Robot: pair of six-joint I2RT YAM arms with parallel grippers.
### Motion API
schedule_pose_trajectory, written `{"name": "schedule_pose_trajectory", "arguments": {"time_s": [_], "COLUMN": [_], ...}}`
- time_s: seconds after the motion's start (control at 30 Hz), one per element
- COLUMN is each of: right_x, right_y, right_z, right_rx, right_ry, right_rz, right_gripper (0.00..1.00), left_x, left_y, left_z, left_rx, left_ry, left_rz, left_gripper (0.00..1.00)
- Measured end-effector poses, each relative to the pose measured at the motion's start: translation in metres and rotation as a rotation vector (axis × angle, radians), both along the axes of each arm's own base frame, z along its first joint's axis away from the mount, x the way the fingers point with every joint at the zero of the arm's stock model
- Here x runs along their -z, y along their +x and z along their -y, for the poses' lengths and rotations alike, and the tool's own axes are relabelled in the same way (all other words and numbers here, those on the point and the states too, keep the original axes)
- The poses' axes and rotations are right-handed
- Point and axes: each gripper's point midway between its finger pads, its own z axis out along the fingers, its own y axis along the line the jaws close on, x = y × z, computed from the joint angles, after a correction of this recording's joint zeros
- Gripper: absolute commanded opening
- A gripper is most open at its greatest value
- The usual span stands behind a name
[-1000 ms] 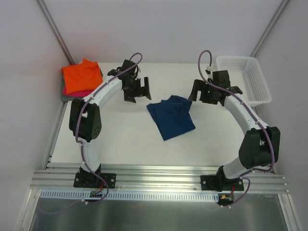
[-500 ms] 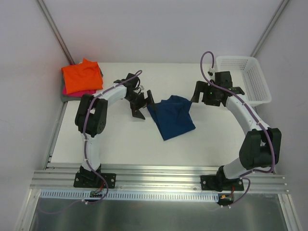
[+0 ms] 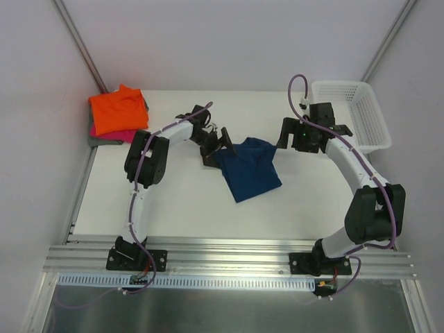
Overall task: Fold and stack the t-shirts
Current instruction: Put the neatly folded tshirt into the corner of the board with the left arm
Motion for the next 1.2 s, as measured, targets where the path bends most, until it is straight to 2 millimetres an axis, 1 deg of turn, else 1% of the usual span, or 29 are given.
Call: {"name": "schedule_pose_trajectory", "arguments": {"time_s": [0.1,0.17,0.2,0.27,0.3,0.33,0.4,0.5,0.6,0.67,0.73,0.83,0.9,0.97,1.03,1.1,1.2], "right_x": [0.000,0.001,0.001,0.001,0.001,0.001,0.001,0.001,0.001,0.001,0.000,-0.002,-0.003,-0.005,-0.006,-0.007,-0.007], "right_y": [-0.001,-0.001,-0.001,-0.001,-0.001,-0.001,-0.001,-0.001,0.000,0.000,0.001,0.004,0.005,0.007,0.008,0.010,0.010], "right_z": [0.000,0.000,0.000,0.000,0.001,0.001,0.001,0.001,0.001,0.001,0.001,0.000,-0.001,-0.002,-0.003,-0.003,-0.002], "right_rx": [0.000,-0.001,-0.002,-0.002,-0.002,-0.002,-0.002,-0.001,-0.001,-0.001,0.001,0.005,0.007,0.008,0.011,0.015,0.021], "right_ry": [-0.001,-0.002,-0.002,-0.004,-0.007,-0.007,-0.008,-0.009,-0.008,-0.007,-0.003,0.004,0.010,0.015,0.021,0.025,0.034], "right_rz": [-0.003,-0.003,-0.003,-0.003,-0.003,-0.002,-0.002,-0.002,-0.001,0.000,0.005,0.015,0.023,0.030,0.036,0.041,0.042], "right_gripper": [0.97,0.97,0.97,0.97,0.97,0.97,0.97,0.97,0.97,0.97,0.97,0.97,0.97,0.97,0.97,0.97,0.97], "left_x": [0.003,0.004,0.004,0.006,0.011,0.016,0.023,0.021,0.020,0.016,0.006,-0.023,-0.053,-0.087,-0.117,-0.139,-0.158], "left_y": [0.000,-0.005,-0.008,-0.015,-0.018,-0.020,-0.027,-0.027,-0.023,-0.016,0.002,0.043,0.074,0.098,0.114,0.121,0.124], "left_z": [0.015,0.028,0.034,0.044,0.047,0.049,0.050,0.052,0.046,0.036,0.022,-0.006,-0.031,-0.056,-0.084,-0.110,-0.140], "left_rx": [0.024,0.044,0.055,0.073,0.082,0.088,0.100,0.104,0.106,0.105,0.101,0.078,0.047,0.013,-0.026,-0.061,-0.089], "left_ry": [-0.032,-0.053,-0.065,-0.086,-0.083,-0.084,-0.091,-0.100,-0.088,-0.057,-0.017,0.038,0.081,0.119,0.165,0.211,0.269], "left_rz": [0.000,-0.007,-0.009,-0.024,-0.020,-0.020,-0.041,-0.035,-0.011,0.037,0.117,0.292,0.432,0.565,0.667,0.736,0.788], "left_gripper": [0.88,0.81,0.73,0.17,0.05,0.00,0.00,0.00,0.00,0.00,0.00,0.00,0.00,0.00,0.00,0.00,0.00]}}
